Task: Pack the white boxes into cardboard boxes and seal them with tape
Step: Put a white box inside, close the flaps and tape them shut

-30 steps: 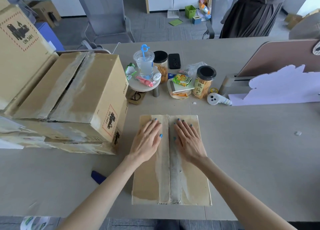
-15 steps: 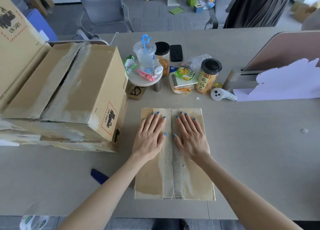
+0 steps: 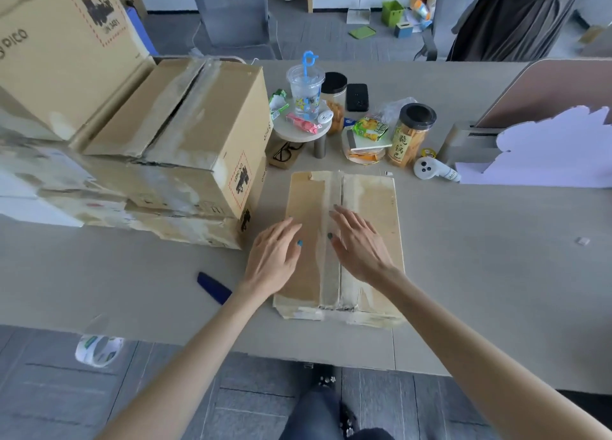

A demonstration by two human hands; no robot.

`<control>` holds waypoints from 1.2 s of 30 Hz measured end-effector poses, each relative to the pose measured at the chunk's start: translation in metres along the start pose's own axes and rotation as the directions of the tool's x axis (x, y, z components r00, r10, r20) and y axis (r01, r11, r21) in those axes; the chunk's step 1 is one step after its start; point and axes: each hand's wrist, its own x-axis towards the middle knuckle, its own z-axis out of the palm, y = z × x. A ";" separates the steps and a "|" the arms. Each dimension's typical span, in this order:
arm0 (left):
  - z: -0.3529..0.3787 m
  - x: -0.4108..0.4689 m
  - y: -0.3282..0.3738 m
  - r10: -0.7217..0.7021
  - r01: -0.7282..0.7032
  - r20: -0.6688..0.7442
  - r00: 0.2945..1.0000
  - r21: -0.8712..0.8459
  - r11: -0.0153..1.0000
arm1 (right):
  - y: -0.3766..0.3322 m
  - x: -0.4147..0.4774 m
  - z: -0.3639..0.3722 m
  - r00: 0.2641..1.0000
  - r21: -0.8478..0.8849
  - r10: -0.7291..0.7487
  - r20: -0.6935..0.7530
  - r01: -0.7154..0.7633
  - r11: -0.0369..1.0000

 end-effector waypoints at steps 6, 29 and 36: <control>-0.020 -0.085 -0.022 -0.181 0.182 -0.098 0.979 -0.003 0.983 | -0.053 -0.017 0.020 0.986 0.012 -0.163 0.042 0.162 0.987; -0.080 -0.236 -0.264 -0.508 0.514 -0.185 0.841 -0.019 0.858 | -0.200 0.020 0.241 0.902 -0.163 -0.006 0.432 0.085 0.983; -0.079 -0.254 -0.316 -0.589 0.585 -0.249 0.769 -0.101 0.805 | -0.223 0.026 0.271 0.934 -0.144 -0.011 0.357 0.067 0.987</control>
